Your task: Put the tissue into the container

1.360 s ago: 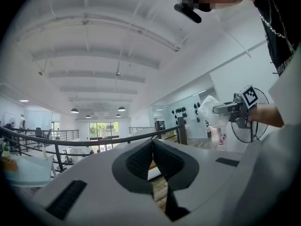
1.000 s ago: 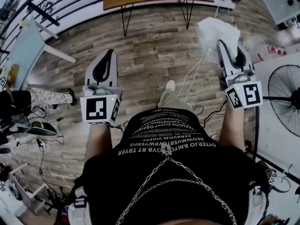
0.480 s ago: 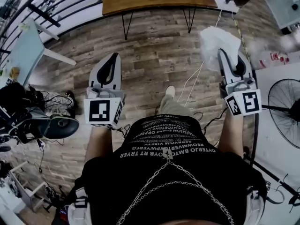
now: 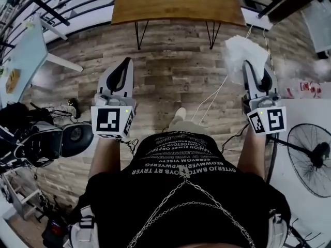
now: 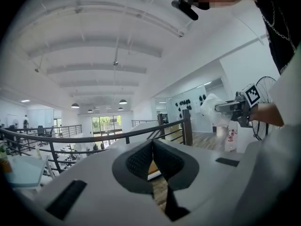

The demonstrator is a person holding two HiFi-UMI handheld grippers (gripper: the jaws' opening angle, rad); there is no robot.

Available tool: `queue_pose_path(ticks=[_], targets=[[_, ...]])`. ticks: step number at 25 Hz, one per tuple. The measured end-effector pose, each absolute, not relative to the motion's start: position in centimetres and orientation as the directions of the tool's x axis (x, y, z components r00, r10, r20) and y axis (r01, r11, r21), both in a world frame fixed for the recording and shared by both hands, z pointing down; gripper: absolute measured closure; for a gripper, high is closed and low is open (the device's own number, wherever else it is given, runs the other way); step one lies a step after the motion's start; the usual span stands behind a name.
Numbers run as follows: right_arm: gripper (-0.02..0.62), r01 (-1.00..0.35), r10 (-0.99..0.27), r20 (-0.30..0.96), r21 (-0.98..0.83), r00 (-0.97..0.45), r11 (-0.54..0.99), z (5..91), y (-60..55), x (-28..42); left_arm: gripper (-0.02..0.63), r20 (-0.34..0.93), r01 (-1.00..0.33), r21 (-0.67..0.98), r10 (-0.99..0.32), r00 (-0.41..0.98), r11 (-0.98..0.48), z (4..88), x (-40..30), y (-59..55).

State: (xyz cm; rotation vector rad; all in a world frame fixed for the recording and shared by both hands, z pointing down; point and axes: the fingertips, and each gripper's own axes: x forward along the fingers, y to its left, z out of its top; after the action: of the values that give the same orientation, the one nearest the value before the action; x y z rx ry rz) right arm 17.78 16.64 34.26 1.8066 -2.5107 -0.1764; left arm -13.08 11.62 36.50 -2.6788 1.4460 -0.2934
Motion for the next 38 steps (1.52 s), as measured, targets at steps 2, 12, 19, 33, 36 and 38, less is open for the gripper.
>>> queue_pose_path(ticks=[2,12,19,33,36,38], targets=[[0.472,-0.942,-0.945,-0.038,0.104,-0.325,0.32,33.2,14.2,19.0,0.577,0.126,-0.824,-0.174,-0.842,0.524,-0.539,35.1,-12.2,9.6],[0.472,-0.939,-0.94,-0.044,0.081,-0.337,0.333,28.3,7.3,22.8,0.577,0.125,-0.838,-0.184,-0.858,0.498,-0.513,29.6,-11.1,4.9],[0.472,-0.946,-0.945,-0.058,0.068,-0.322,0.318,27.5,7.1,23.9,0.577,0.101,-0.842,-0.18,-0.861,0.498,-0.508,28.7,-10.5,3.5],[0.472,-0.942,-0.944,-0.005,0.069,-0.329,0.328,29.2,1.0,23.8,0.578,0.107,-0.811,-0.135,-0.822,0.559,-0.569,29.9,-7.0,-4.9],[0.472,-0.945,-0.948,-0.003,0.069,-0.32,0.319,29.1,-1.6,24.0,0.577,0.113,-0.81,-0.13,-0.82,0.562,-0.573,30.1,-7.1,-7.5],[0.472,-0.945,-0.948,0.001,0.072,-0.318,0.318,29.1,-3.3,24.0,0.577,0.115,-0.811,-0.127,-0.82,0.561,-0.572,30.3,-7.2,-9.2]])
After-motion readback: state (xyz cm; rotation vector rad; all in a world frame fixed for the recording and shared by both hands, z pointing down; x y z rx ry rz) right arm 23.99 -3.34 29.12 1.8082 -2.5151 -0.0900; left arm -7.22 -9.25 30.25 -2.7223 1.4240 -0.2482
